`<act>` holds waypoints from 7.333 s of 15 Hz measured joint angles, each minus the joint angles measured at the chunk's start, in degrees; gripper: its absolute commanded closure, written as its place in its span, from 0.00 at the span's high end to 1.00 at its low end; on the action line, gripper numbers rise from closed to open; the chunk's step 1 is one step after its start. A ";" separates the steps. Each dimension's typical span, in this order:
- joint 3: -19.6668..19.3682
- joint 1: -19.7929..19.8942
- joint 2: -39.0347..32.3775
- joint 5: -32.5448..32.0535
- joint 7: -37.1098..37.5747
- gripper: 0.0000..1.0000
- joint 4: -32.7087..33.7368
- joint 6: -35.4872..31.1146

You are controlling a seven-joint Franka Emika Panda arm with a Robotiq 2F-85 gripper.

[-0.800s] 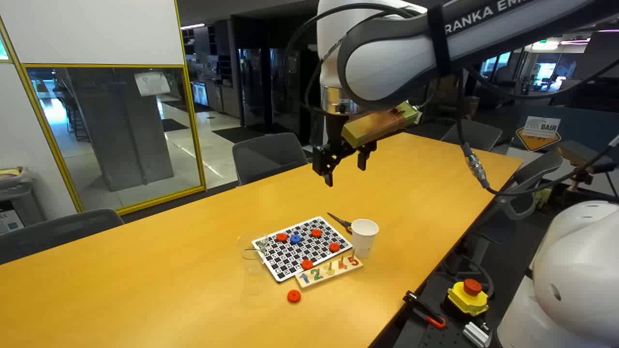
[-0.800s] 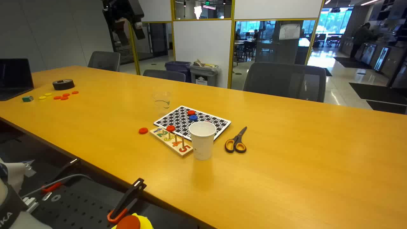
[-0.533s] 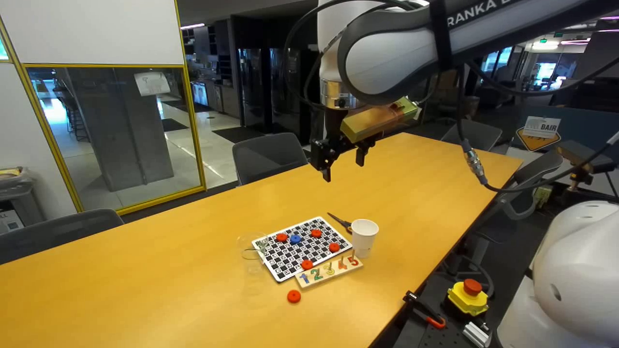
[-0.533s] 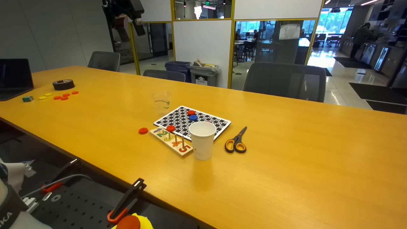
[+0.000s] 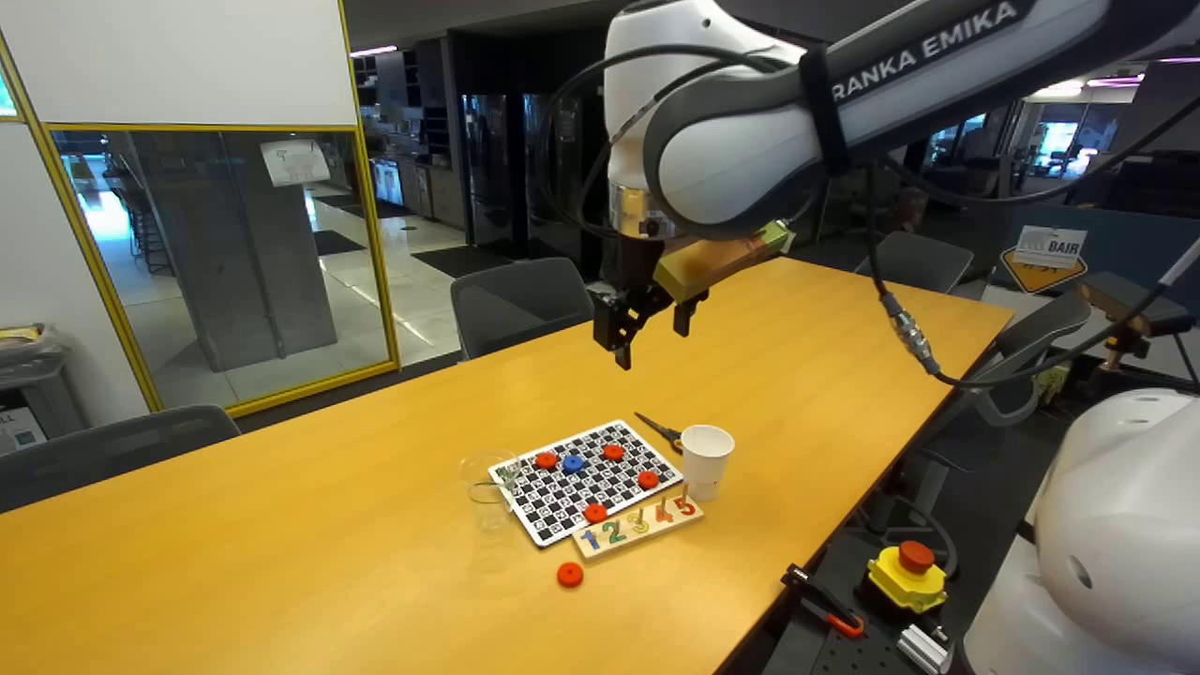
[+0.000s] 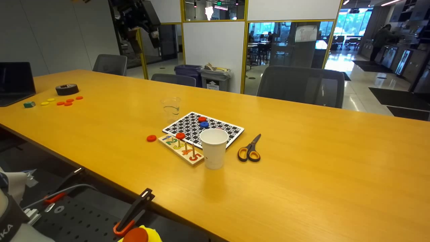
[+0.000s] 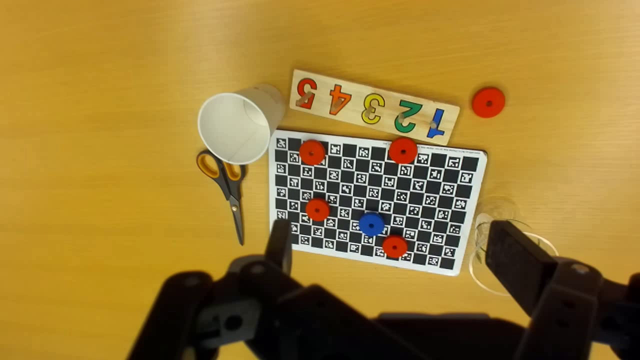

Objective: Pick up the orange and blue objects from the table and put them in the two cups

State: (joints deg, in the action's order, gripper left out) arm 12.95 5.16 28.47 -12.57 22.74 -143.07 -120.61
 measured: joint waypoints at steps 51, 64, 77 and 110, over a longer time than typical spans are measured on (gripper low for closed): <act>-17.75 3.66 -63.85 18.02 -16.64 0.73 30.35 -28.40; -18.51 3.17 -64.11 18.02 -13.12 0.16 31.56 -26.94; -18.73 -1.57 -58.13 18.02 -6.42 0.16 31.12 -26.92; -11.62 -10.65 -55.33 17.42 -7.60 0.95 32.93 -19.47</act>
State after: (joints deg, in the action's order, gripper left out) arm 1.33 -5.49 -26.86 4.85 15.14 -110.14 -140.08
